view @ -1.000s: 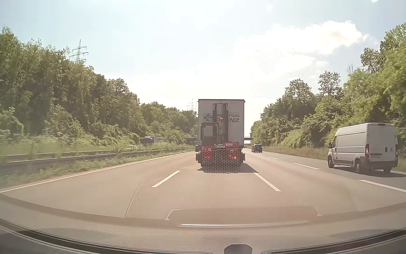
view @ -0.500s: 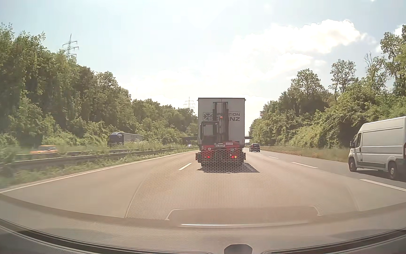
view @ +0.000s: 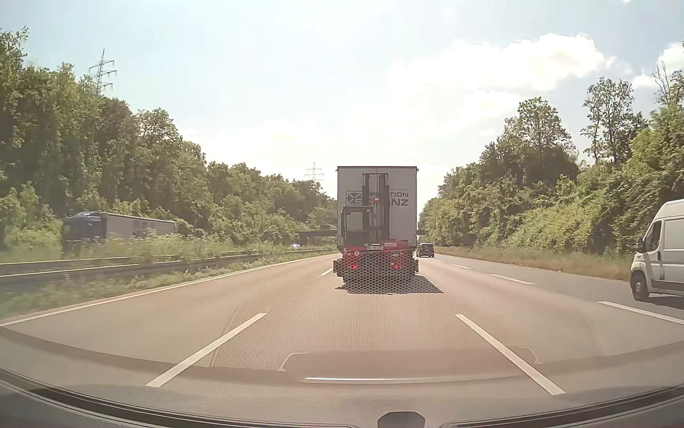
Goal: Follow the waypoints while adhering to traffic rules and regulations
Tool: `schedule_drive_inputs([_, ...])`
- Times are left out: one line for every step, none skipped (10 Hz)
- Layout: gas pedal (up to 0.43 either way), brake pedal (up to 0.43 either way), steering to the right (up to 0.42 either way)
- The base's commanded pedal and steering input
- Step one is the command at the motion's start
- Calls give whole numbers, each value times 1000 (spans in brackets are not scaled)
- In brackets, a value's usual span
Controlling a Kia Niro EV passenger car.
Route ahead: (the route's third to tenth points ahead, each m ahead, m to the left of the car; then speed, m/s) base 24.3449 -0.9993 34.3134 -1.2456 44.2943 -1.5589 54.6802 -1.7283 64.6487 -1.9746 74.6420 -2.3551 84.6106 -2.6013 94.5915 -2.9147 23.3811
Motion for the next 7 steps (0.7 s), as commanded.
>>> schedule_drive_inputs([209, 30, 5])
schedule_drive_inputs([220, 30, 5])
schedule_drive_inputs([240, 30, 5])
schedule_drive_inputs([260, 30, 5])
schedule_drive_inputs([268, 30, 5])
schedule_drive_inputs([280, 30, 5])
schedule_drive_inputs([299, 30, 5])
